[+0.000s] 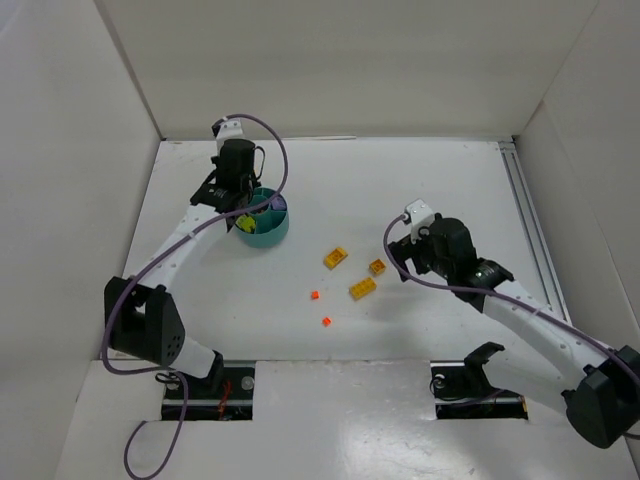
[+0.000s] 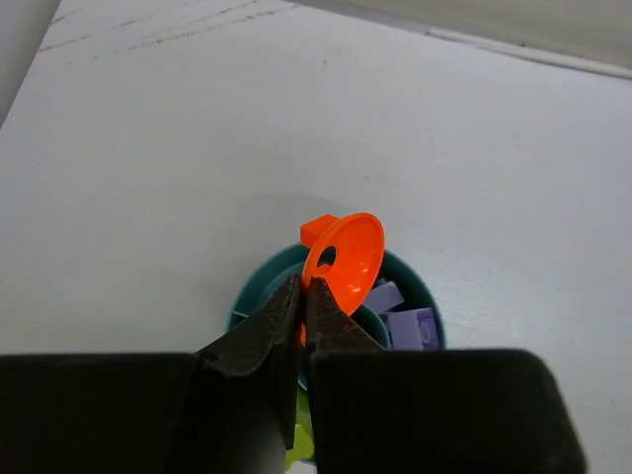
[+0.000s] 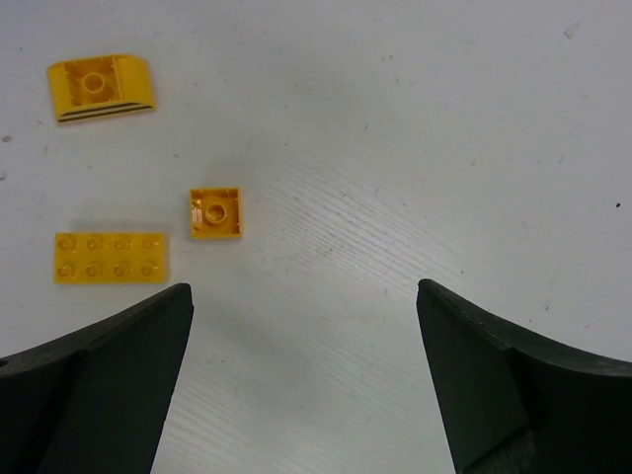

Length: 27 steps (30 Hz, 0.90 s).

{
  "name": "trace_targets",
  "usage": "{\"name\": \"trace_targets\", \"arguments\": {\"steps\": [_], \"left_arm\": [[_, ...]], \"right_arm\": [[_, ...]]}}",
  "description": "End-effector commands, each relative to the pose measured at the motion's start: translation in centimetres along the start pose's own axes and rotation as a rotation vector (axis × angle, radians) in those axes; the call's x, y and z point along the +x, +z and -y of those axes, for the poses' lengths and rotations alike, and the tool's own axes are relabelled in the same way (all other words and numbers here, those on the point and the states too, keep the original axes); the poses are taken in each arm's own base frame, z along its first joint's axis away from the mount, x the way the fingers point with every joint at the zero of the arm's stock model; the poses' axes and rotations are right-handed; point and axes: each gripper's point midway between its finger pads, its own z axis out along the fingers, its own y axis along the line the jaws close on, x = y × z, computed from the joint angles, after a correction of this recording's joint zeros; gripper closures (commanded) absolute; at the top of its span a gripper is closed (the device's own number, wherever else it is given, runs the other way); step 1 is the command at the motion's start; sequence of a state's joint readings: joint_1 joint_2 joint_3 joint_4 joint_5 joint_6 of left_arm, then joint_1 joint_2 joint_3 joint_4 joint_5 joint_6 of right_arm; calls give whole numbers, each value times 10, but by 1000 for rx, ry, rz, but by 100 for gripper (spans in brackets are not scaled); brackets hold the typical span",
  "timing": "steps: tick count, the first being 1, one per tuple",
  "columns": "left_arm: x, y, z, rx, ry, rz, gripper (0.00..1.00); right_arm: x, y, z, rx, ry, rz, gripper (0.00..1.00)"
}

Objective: Sort the legos into containers by color

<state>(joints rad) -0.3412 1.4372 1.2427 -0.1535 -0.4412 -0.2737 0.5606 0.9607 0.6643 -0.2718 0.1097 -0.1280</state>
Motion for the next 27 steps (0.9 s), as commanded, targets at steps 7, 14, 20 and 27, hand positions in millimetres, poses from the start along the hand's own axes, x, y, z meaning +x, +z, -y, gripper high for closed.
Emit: {"name": "trace_targets", "arguments": {"steps": [7, 14, 20, 27], "left_arm": [[7, 30, -36, -85, 123, 1, 100], [27, 50, -25, -20, 190, -44, 100], [53, 64, -28, -34, 243, -119, 100], [70, 65, -18, 39, 259, -163, 100]], "right_arm": [[-40, 20, -21, -242, -119, 105, 1], [-43, 16, -22, -260, -175, 117, 1], [-45, 14, -13, -213, -186, 114, 1], [-45, 14, -13, -213, -186, 114, 1]]}}
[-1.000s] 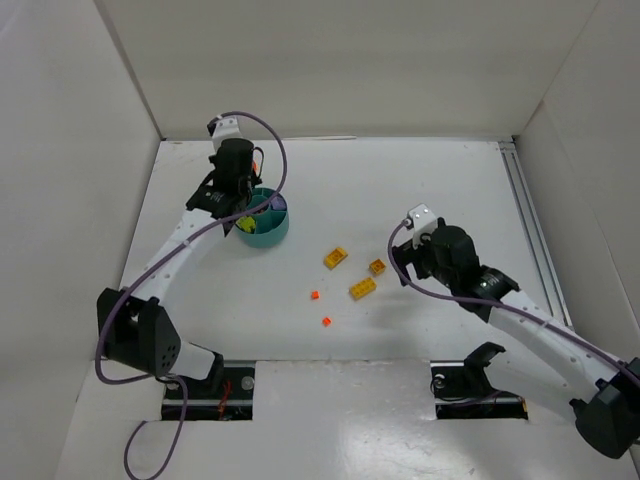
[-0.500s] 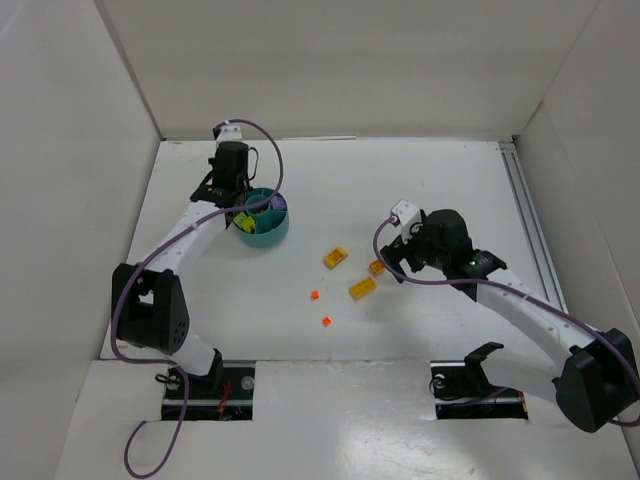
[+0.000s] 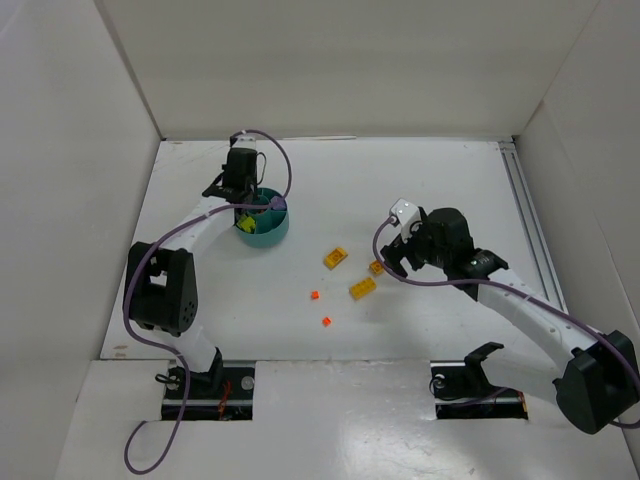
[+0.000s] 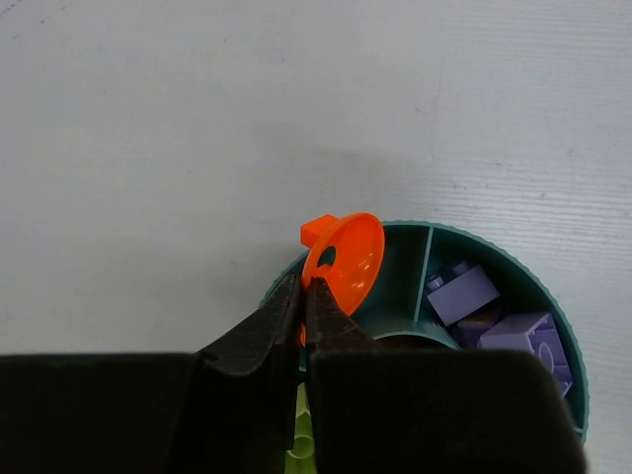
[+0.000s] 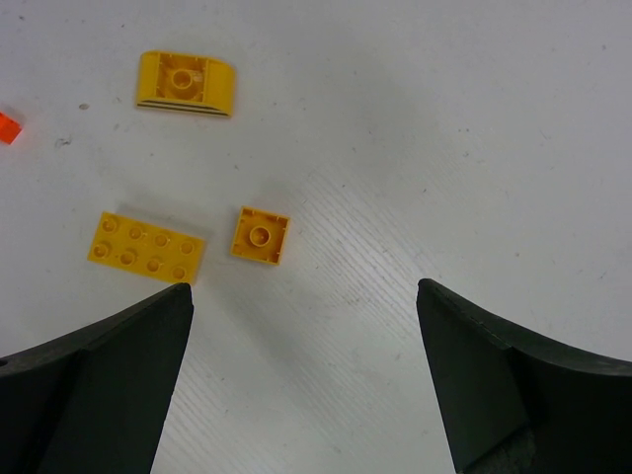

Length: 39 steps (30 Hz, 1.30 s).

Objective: Sort the legos into containers by color

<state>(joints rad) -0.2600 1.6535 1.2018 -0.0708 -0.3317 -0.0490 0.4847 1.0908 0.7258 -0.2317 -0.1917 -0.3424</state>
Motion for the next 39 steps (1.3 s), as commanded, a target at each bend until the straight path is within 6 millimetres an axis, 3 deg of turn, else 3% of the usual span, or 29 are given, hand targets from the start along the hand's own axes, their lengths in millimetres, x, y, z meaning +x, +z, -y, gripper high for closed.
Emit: {"name": "trace_targets", "arguments": {"steps": [1, 8, 11, 14, 19, 22, 28, 30, 31, 33, 34, 38, 39], "left_arm": [[-2, -4, 2, 35, 9, 13, 100], [22, 0, -5, -9, 26, -63, 100], [22, 2, -4, -10, 11, -70, 100], [22, 2, -3, -11, -15, -70, 84], [12, -9, -3, 1, -48, -47, 76], [-4, -21, -4, 15, -73, -7, 74], [-27, -57, -13, 35, -117, 58, 61], [-43, -78, -17, 56, -149, 111, 41], [-41, -86, -16, 77, -161, 111, 31], [-47, -105, -10, 117, -179, 149, 0], [-50, -123, -6, 157, -195, 189, 0], [-39, -159, 41, 388, -284, 196, 0], [-26, -173, 69, 463, -298, 165, 0]], "right_arm": [[-31, -8, 11, 33, -26, 85, 1], [-27, -7, 10, 30, -34, 76, 1], [-26, -8, 13, 38, -29, 75, 1], [-27, -11, 13, 41, -31, 85, 1], [-30, -17, 13, 49, -45, 104, 1], [-28, -18, 12, 49, -45, 104, 1], [-35, -23, 5, 14, -52, 140, 1], [-34, -20, -6, -21, -64, 139, 1], [-29, -19, -5, -4, -53, 123, 1], [-28, -19, -4, 22, -26, 113, 1], [-20, -15, -5, 26, 9, 90, 1], [-11, -13, 0, 75, 103, 58, 1], [-9, -14, 6, 113, 125, 50, 1]]}}
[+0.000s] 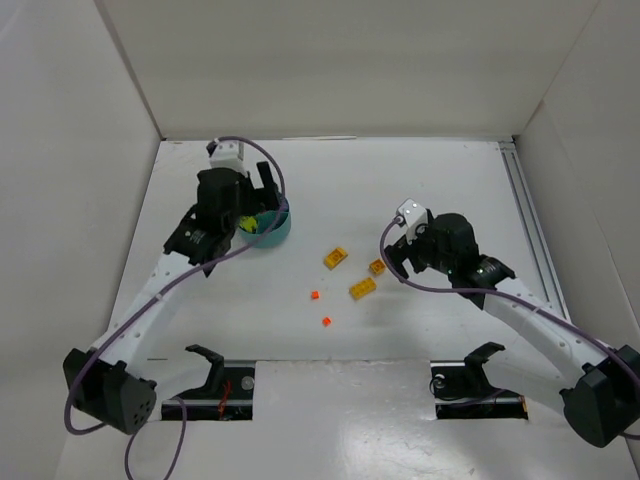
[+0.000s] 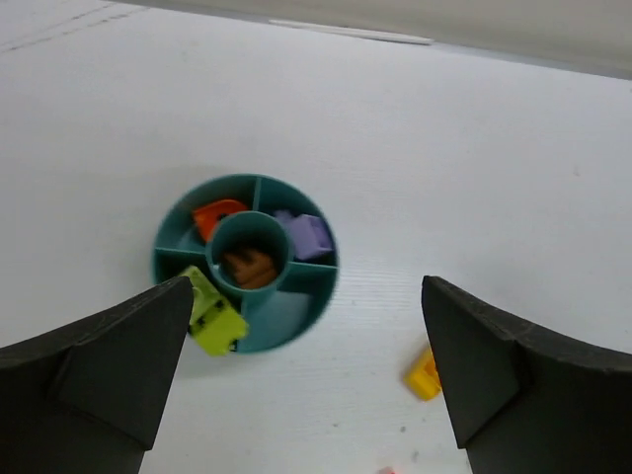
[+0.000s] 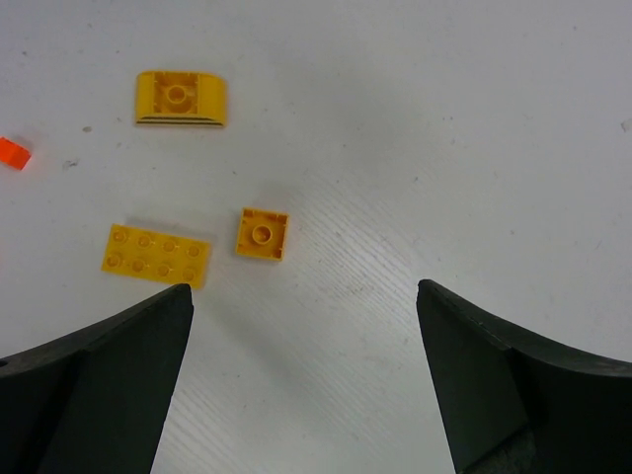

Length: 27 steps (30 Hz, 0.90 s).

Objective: Sort the legos into containers by color

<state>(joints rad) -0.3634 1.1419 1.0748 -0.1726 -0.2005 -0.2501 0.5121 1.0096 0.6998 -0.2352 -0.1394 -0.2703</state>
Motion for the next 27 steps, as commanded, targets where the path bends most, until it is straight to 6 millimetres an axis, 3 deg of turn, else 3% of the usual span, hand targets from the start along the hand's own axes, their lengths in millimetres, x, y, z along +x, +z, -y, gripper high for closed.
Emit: {"name": "trace_targets", "arguments": {"steps": [1, 2, 3, 7, 10, 12, 17, 19, 24, 27], "left_arm": [[58, -23, 73, 202, -48, -113, 0], [64, -23, 73, 197, -62, -126, 0], [83, -37, 97, 208, -16, -146, 0], [158, -58, 140, 234, 72, -310, 0], [203, -56, 134, 147, 95, -396, 4], [229, -55, 123, 103, 114, -449, 14], [265, -57, 126, 109, 64, -520, 28], [283, -55, 116, 68, 68, -553, 33], [307, -53, 102, -9, 74, -589, 48], [316, -47, 94, -59, 86, -586, 51]], "right_arm": [[1, -1, 12, 98, 101, 6, 1], [4, -1, 11, 96, 103, -8, 1], [2, -4, 15, 107, 107, 3, 1], [8, -16, 20, 149, 138, 5, 1], [10, -27, 21, 165, 142, 32, 1], [17, -36, 21, 176, 147, 35, 1], [20, -47, 23, 197, 149, 56, 1], [23, -48, 24, 206, 141, 43, 1], [32, -45, 24, 210, 136, -1, 1], [35, -44, 27, 216, 141, -12, 1]]}}
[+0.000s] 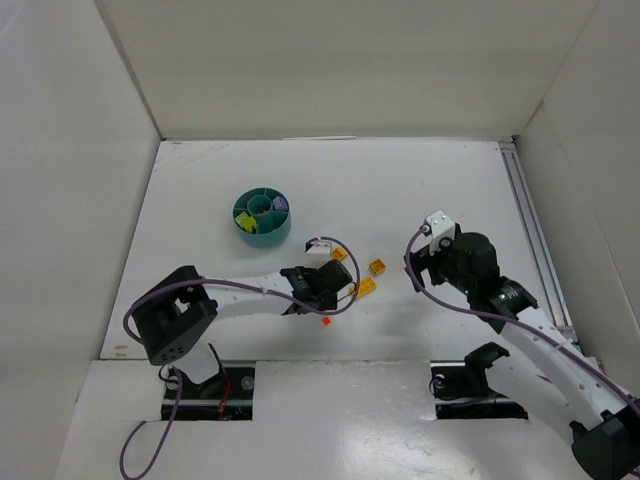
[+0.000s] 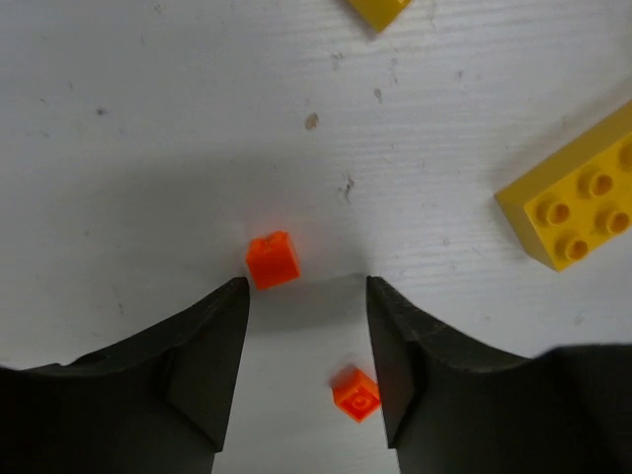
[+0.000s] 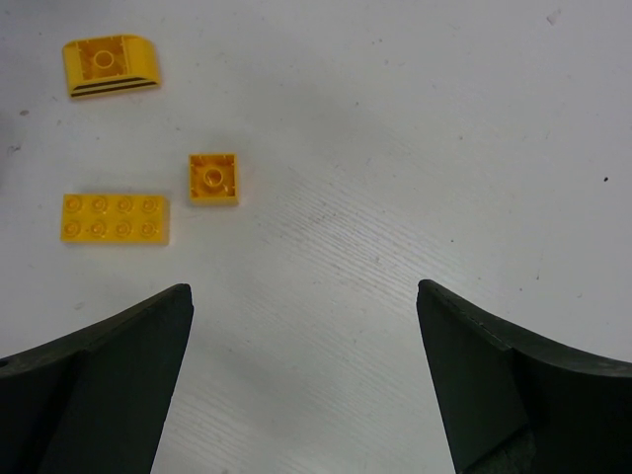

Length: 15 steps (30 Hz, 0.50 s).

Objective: Sort the legos into containers by color

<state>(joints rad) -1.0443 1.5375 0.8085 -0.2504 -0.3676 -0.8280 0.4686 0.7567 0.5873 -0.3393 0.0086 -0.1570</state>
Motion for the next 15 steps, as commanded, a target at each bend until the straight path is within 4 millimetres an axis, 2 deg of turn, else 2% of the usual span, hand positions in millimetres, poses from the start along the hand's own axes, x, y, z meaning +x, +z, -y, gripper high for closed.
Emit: {"name": "trace_targets", "arguments": {"steps": [1, 8, 12, 15], "left_arm": [[0, 8, -5, -48, -42, 27, 54], [2, 20, -13, -110, -77, 31, 55], [4, 23, -23, -136, -109, 14, 61], [6, 21, -21, -110, -110, 10, 72]], "right_arm": [[3, 1, 6, 27, 8, -12, 1], [3, 1, 6, 27, 8, -12, 1], [8, 1, 6, 26, 7, -21, 1], [6, 2, 8, 36, -2, -14, 1]]}}
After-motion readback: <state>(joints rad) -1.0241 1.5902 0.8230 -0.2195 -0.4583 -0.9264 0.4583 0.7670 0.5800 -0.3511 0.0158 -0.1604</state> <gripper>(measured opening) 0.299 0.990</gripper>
